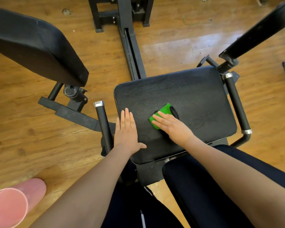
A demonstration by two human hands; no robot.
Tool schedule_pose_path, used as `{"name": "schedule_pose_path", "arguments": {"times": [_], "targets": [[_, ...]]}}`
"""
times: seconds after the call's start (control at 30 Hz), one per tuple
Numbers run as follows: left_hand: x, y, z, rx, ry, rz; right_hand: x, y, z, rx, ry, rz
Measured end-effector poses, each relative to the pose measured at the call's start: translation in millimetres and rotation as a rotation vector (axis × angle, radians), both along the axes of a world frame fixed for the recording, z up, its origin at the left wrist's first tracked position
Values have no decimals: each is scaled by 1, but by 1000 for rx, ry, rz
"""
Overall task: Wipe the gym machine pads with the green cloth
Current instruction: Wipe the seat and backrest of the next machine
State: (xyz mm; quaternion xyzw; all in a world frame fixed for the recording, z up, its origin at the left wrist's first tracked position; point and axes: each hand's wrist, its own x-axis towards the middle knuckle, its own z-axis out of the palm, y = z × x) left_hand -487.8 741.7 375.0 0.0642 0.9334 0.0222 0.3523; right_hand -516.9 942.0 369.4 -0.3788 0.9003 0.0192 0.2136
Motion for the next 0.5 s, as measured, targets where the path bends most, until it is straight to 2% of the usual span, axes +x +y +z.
{"name": "schedule_pose_path", "arguments": {"times": [0.07, 0.3, 0.4, 0.5], "targets": [[0, 7, 0, 12, -1, 8, -1, 28, -2, 22, 13, -97], [-13, 30, -7, 7, -27, -28, -8, 124, 9, 124, 30, -666], [-14, 33, -6, -24, -44, -38, -12, 145, 10, 186, -9, -723], [-14, 37, -4, -50, -68, -42, -15, 150, 8, 141, -9, -768]]}}
